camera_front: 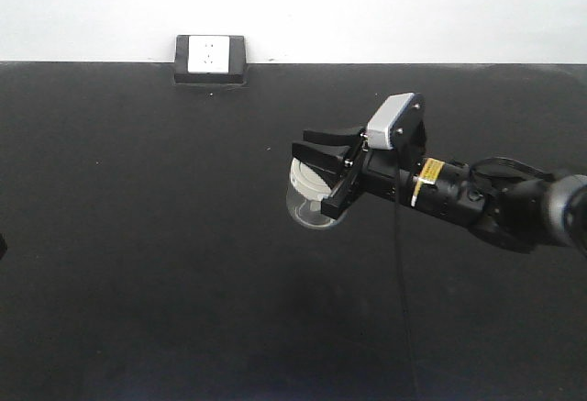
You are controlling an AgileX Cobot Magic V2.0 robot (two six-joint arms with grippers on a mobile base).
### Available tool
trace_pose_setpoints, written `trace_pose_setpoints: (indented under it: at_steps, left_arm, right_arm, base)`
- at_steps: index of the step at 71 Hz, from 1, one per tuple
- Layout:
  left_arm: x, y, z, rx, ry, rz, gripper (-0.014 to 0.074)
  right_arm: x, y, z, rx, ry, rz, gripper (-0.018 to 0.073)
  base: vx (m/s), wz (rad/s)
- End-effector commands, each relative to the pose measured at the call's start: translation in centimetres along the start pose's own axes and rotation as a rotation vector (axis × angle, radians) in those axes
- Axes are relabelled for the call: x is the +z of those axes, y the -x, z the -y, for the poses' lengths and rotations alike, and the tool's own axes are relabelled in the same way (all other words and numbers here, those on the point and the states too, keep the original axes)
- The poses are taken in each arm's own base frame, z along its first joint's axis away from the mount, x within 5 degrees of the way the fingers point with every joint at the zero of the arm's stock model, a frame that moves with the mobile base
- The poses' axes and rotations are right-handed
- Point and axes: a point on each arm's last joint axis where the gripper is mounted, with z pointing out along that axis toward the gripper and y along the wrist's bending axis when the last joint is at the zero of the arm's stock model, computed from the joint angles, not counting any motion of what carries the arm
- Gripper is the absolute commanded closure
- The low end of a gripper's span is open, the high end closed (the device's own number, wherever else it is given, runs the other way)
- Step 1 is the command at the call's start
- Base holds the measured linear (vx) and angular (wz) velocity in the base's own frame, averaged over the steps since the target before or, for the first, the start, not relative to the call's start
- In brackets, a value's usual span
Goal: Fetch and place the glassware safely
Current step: 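Extend the right arm forward and lower the jar onto the worktop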
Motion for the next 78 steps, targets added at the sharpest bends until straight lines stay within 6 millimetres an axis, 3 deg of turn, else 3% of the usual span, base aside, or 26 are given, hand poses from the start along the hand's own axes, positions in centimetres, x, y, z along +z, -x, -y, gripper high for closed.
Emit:
trace_pose_setpoints:
  at_steps: [1,20,41,68,78]
  left_arm:
    - [0.1,1.6,0.0,-0.012,-0.003,0.099,0.0603]
    - [0.1,1.6,0.0,-0.012,-0.003,0.099,0.0603]
    - [0.1,1.6,0.0,-0.012,-0.003,0.099,0.0603]
    - [0.1,1.6,0.0,-0.012,-0.003,0.099,0.0603]
    - [0.1,1.6,0.0,-0.012,-0.003,0.099,0.0603]
  right_arm:
    - [0.8,3.0,1.3,-0.069,-0.004,0.152,0.0559]
    - [3.0,0.3,3.7,-0.058,-0.035,0.096,0.0559]
    - [3.8,-2.2,4.9,-0.03,-0.084,0.076,0.0559]
    - [3.9,-3.0,5.1,-0.041,-0.105,0.057,0.0551]
    - [3.9,-3.0,5.1,-0.04,-0.105,0.057,0.0483]
  base:
    - [0.0,0.0]
    - [0.0,0.0]
    - [0.0,0.0]
    - [0.0,0.0]
    - [0.0,0.0]
